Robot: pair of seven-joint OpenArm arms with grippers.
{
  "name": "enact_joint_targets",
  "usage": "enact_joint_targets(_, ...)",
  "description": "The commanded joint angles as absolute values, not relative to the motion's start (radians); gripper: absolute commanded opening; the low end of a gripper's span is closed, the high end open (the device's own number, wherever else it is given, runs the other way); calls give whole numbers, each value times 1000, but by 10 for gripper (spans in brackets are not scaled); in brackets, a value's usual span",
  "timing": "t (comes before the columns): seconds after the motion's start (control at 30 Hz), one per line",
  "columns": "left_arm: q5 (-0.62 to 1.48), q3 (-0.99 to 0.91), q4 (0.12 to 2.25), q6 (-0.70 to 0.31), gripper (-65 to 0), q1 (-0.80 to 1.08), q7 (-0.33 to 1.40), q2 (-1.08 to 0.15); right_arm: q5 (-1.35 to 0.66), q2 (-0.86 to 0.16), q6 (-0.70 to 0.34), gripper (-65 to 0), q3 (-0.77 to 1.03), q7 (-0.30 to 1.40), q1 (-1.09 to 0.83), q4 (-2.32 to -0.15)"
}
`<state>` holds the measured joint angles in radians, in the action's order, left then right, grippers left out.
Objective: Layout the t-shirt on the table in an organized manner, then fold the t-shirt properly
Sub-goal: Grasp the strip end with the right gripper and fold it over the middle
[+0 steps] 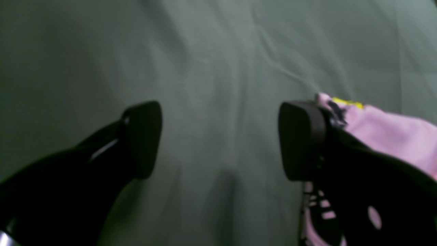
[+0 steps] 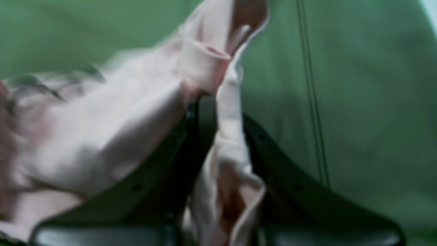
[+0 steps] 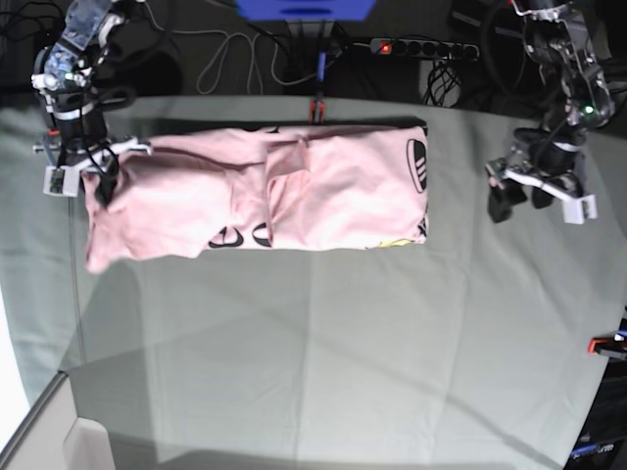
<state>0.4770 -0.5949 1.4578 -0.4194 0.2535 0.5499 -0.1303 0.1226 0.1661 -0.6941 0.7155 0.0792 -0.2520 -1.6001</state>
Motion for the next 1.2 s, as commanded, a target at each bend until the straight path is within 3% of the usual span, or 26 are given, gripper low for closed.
enact_joint_targets(0.0,490,-611,1475,-426,-134,259,533,-142,105,157,-698,-650,699,51,-266,-1647)
enact_joint_targets(0.37,487,-711,1475,-426,-134,308,535,-142,104,157,-698,-650,259,53,-495,-1893)
enact_joint_targets(0.63,492,-719,1483,-426,-134,377,535,-165,110,157,-698,-650,30,107,-470,-1902)
enact_joint_targets(0.9,492,-765,1483,-426,-134,420,533,-159,111,157,-698,-650,-122,228,-334,-1745)
enact_joint_targets(1.17,492,-809,1483,-427,-134,447,533,-157,110,157,-698,-650,-265,222,-209,-1504)
